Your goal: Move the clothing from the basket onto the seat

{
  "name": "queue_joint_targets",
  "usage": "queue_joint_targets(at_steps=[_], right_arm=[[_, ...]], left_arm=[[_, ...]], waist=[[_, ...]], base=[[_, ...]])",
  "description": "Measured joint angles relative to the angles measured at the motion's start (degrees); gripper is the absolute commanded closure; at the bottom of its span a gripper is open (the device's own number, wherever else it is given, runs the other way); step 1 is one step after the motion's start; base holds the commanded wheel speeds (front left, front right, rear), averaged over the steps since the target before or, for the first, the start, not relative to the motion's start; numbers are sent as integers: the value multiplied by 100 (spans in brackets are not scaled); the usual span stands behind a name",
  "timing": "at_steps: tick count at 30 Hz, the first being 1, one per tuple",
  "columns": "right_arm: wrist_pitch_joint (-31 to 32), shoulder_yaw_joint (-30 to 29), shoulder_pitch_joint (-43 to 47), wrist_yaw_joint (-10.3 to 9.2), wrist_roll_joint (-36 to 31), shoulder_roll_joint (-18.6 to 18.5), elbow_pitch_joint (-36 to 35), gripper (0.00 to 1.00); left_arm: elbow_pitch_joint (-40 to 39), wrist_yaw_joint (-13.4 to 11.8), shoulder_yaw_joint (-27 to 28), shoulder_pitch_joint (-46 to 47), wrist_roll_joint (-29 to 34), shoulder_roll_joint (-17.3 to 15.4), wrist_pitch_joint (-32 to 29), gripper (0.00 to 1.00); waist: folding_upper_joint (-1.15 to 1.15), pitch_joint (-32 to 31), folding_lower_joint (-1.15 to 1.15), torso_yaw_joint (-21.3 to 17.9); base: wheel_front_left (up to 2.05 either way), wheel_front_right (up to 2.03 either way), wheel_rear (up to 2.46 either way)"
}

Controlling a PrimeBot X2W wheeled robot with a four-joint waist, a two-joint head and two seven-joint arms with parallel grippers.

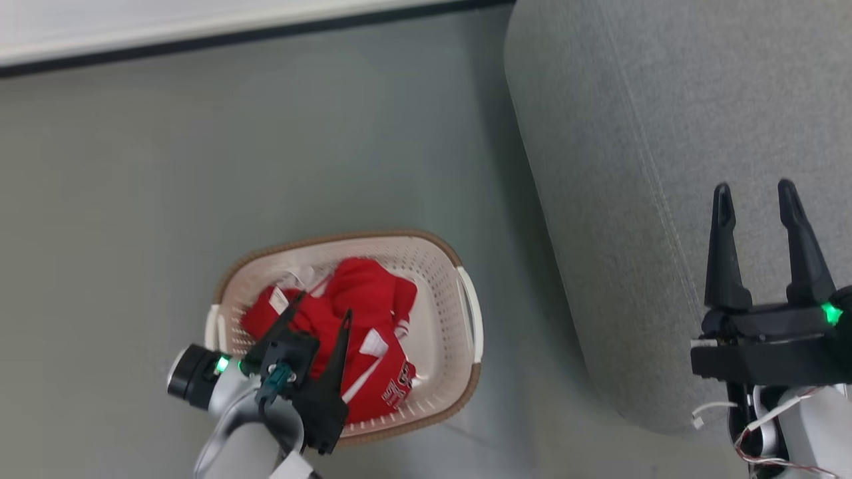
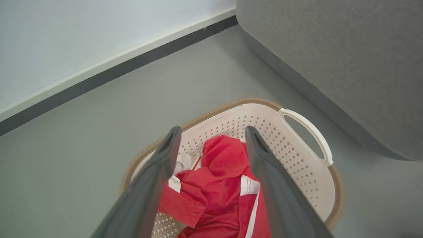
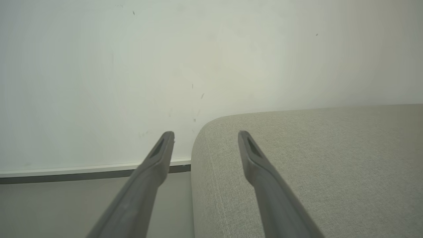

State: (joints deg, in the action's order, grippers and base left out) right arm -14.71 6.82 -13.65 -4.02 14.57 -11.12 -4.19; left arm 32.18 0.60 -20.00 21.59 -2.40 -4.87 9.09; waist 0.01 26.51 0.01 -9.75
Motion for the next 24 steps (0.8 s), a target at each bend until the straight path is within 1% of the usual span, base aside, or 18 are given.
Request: queue_joint_targets(at_steps=[4,8,16,24], right_arm=[[0,23,-165,19,0,31,-187,0],[0,22,-311,49,-8,34,-369,0],[-1,-12,-648,51,-49,47,-713,0],[-1,-29,-934,57,-100,79,-976,0]], left_arm=[[268,44,-107,339,104,5,-110,0],[533,43,-163,612,249,40,-218,0],[938,42,-199,1105,342,34,-347,0],[1205,34,-193,1642,449,-70,-487,0]], waist=[[0,329,0,-102],[0,658,0,-183],[0,1317,0,-298],[0,1889,0,-343]], base=[[0,0,0],[0,0,0],[0,0,0],[0,0,0]])
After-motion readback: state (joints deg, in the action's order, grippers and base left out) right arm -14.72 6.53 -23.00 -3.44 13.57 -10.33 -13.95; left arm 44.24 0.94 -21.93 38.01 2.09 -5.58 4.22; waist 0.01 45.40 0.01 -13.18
